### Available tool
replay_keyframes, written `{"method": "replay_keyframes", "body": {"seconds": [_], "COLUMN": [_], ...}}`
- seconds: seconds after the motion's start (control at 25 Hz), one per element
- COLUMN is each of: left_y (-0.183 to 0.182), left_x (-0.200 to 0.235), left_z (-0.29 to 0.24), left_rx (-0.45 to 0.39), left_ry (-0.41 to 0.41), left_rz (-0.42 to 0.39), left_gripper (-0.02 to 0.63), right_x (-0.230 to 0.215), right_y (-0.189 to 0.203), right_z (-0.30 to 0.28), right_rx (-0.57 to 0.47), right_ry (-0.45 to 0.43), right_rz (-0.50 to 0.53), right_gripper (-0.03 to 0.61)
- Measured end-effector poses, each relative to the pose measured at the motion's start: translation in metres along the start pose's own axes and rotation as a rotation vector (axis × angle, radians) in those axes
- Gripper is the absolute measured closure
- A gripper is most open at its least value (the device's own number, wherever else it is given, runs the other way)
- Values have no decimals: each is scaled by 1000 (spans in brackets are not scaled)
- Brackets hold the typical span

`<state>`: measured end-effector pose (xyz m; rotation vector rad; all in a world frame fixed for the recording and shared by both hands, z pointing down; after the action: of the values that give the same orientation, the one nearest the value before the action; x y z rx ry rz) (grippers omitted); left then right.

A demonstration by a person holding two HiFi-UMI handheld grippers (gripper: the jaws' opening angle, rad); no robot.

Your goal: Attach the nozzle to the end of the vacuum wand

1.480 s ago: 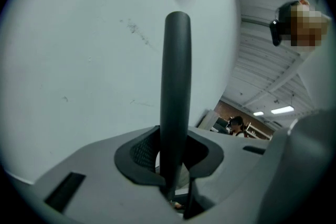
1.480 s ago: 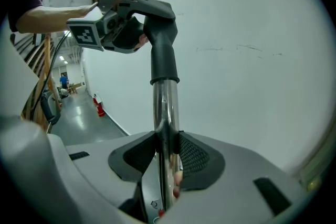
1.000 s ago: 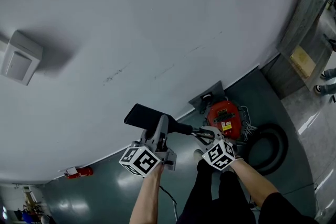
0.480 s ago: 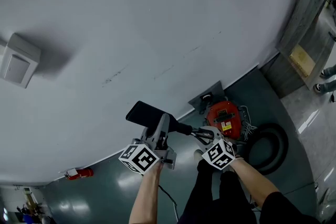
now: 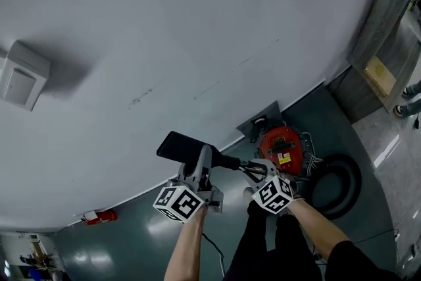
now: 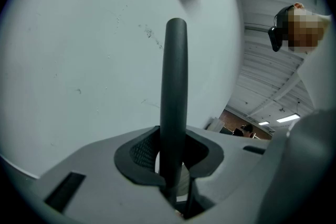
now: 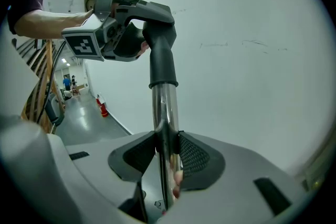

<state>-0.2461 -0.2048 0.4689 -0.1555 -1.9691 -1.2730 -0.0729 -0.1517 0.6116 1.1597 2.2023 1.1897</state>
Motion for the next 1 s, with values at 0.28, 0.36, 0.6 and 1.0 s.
{"method": "replay_keyframes", "body": {"seconds": [0.28, 0.36, 0.6, 1.0], "left_y": [-1, 1, 2, 10], "left_x": [-1, -1, -5, -21], "left_z": [1, 3, 11, 45], "left_rx": [25, 33, 52, 17], "left_ry": [-10, -16, -24, -75], "left_rz": [-123, -138, -175, -122], "left_gripper": [507, 464, 423, 423], "right_x": [0, 0, 2, -19], "right_y": [1, 2, 4, -17], "right_z": [-1, -1, 1, 51], "right_rx": [-15, -19, -9, -176], "right_ry": [-14, -21, -46, -11], "right_rz": [0, -6, -8, -218], "right_gripper": [433, 433, 411, 407]}}
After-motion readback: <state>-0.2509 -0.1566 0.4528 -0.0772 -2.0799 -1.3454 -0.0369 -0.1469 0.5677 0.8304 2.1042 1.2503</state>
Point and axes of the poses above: the fingertips, and each gripper's own axes: z backward along the fingers, x to its left, y out of its underside, the point moved 9 cm from there along z, backward along the fingers, and after that the axes turned 6 degrees about z, right-handed, at the moved point
